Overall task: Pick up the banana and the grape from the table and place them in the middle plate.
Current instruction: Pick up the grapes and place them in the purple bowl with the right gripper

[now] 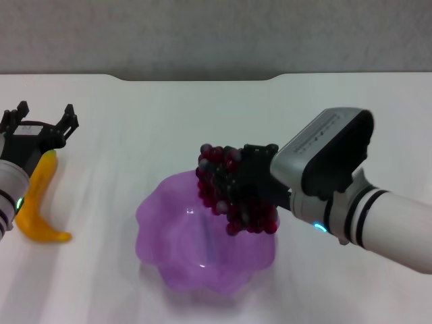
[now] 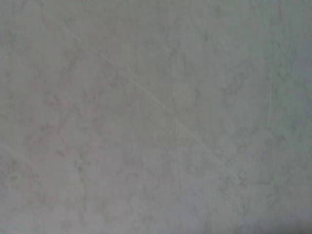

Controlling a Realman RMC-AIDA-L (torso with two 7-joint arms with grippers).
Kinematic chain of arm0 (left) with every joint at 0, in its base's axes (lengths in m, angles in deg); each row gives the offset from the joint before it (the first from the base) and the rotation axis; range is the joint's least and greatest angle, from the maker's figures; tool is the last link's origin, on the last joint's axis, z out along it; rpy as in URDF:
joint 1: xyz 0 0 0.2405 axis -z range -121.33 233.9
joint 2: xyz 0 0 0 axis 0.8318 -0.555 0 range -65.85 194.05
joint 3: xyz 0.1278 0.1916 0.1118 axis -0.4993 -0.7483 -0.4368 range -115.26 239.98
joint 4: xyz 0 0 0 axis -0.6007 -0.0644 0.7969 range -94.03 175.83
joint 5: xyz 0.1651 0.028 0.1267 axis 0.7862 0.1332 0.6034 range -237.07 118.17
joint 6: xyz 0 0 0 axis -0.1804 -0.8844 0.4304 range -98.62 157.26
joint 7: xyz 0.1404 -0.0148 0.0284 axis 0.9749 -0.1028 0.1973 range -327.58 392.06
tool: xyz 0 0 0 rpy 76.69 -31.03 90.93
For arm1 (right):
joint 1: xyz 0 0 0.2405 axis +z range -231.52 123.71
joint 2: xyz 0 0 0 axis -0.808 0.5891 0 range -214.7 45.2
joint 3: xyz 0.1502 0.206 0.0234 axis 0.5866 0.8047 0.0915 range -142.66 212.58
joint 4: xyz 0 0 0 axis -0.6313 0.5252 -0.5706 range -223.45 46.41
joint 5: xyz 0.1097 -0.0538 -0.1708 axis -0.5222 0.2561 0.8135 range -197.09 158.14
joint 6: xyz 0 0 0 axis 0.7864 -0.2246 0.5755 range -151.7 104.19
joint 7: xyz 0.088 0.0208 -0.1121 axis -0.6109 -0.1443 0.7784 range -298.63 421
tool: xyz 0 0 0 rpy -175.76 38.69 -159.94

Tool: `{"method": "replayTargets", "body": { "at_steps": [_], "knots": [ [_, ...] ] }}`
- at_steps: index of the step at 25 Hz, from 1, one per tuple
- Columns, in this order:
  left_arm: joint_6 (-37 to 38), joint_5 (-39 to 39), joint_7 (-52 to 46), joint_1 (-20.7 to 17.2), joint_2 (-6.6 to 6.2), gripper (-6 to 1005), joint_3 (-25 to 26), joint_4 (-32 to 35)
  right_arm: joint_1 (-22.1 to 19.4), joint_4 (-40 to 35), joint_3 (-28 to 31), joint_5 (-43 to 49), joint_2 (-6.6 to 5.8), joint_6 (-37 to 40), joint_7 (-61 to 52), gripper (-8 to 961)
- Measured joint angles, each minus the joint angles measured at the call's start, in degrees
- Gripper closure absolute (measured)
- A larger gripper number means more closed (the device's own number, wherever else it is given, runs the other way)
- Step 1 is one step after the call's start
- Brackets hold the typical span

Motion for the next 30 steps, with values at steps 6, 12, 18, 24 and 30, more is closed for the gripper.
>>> {"method": "replayTargets", "body": {
  "at_steps": [6, 12, 18, 24, 30],
  "knots": [
    [0.0, 0.0, -0.03, 0.26, 0.05, 111, 0.0, 0.02, 3.86, 6.09, -3.44, -3.25, 0.0, 2.83, -0.05, 593],
    [0.0, -0.04, -0.08, 0.56, 0.12, 111, 0.0, 0.0, 4.78, 6.95, -6.81, -3.52, 0.07, 5.03, -0.18, 593],
    [0.02, -0.21, -0.09, 0.71, 0.12, 111, 0.0, 0.0, 5.73, 9.26, -7.07, -4.56, 0.07, 5.36, -0.37, 594],
    [0.06, -0.22, -0.09, 0.82, 0.12, 111, 0.01, 0.0, 9.08, 14.0, -8.3, -8.61, 0.11, 5.43, -0.36, 574],
    [0.27, -0.1, -0.09, 0.91, 0.17, 111, 0.0, 0.13, 10.66, 16.1, -8.35, -9.54, 0.12, 5.77, -0.42, 544]
  ]
}}
